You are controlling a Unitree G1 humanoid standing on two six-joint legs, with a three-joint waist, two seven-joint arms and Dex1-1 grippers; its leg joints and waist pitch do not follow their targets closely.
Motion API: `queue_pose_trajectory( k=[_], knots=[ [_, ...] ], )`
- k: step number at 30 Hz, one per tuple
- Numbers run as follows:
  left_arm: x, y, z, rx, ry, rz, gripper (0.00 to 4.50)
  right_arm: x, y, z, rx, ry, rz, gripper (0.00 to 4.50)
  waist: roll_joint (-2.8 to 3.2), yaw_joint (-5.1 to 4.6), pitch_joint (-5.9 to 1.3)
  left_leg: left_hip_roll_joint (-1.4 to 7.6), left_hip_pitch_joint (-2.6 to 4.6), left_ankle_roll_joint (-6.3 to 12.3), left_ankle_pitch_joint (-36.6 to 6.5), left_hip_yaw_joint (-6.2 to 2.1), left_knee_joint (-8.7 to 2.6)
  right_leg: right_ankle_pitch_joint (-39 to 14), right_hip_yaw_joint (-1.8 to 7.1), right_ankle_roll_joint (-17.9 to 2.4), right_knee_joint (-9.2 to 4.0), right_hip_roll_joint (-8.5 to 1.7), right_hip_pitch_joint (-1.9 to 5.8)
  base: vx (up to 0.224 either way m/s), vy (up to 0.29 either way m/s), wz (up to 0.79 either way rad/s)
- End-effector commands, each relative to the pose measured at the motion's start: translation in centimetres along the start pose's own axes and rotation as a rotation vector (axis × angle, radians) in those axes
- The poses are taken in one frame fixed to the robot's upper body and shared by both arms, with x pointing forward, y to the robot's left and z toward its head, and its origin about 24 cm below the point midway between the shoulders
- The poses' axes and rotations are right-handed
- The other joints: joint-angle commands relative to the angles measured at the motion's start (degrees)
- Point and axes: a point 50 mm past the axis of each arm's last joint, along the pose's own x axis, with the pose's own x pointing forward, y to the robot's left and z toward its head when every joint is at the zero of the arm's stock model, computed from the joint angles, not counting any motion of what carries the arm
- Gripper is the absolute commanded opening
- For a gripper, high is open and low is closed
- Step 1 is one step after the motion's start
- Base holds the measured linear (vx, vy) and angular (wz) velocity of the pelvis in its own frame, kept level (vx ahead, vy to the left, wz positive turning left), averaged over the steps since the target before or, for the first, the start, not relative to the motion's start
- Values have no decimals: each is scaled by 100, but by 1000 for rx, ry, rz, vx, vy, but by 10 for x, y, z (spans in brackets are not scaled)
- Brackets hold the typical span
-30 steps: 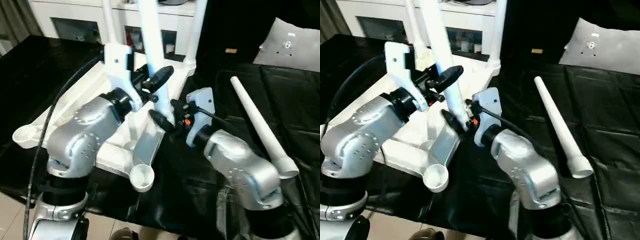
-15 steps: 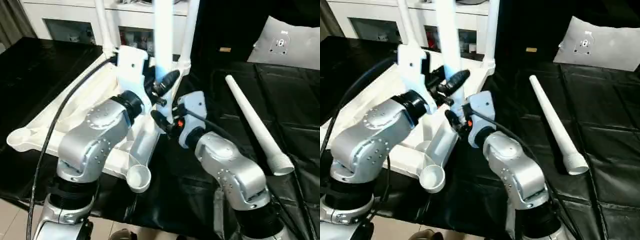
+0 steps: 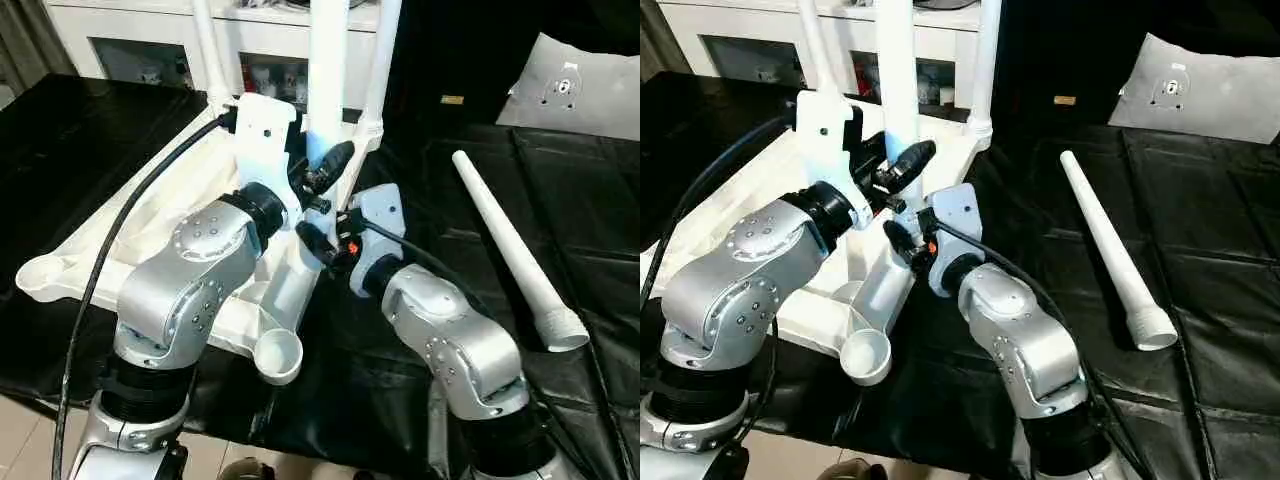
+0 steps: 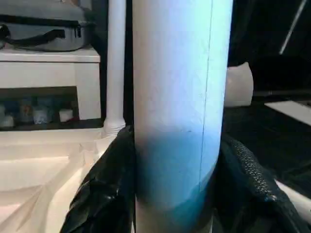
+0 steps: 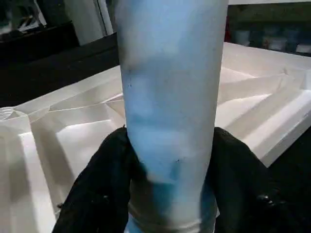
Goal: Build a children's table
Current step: Pick table leg
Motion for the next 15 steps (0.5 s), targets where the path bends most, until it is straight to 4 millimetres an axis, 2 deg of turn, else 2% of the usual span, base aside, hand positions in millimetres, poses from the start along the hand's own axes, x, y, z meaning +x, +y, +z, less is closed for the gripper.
queue_pose_trajectory(
  k=[1, 3, 11, 15],
  knots=[
    [-4, 4, 3, -10, -19, 3, 258, -1, -2, 9, 16, -62, 15, 194, 36, 8, -427, 359, 17, -186, -247, -136, -353, 66, 369, -878, -355, -624, 346, 0, 0, 0],
    [-7, 5, 2, -34, -24, -29, 258, -2, -4, 9, 32, -80, 46, 194, 56, 22, -445, 368, 22, -160, -216, -141, -346, 120, 364, -903, -337, -628, 351, 0, 0, 0],
    [-14, 6, -3, -94, -26, -96, 258, -10, -9, 3, 14, -93, 156, 194, 41, 55, -459, 369, 10, -60, -193, -127, -325, 195, 363, -1010, -333, -630, 358, 0, 0, 0],
    [-15, 4, -5, -102, -24, -121, 258, -13, -5, 1, 15, -93, 189, 193, 44, 64, -453, 375, 14, -43, -308, -131, -332, -103, 359, -1015, -354, -633, 347, 0, 0, 0]
  ],
)
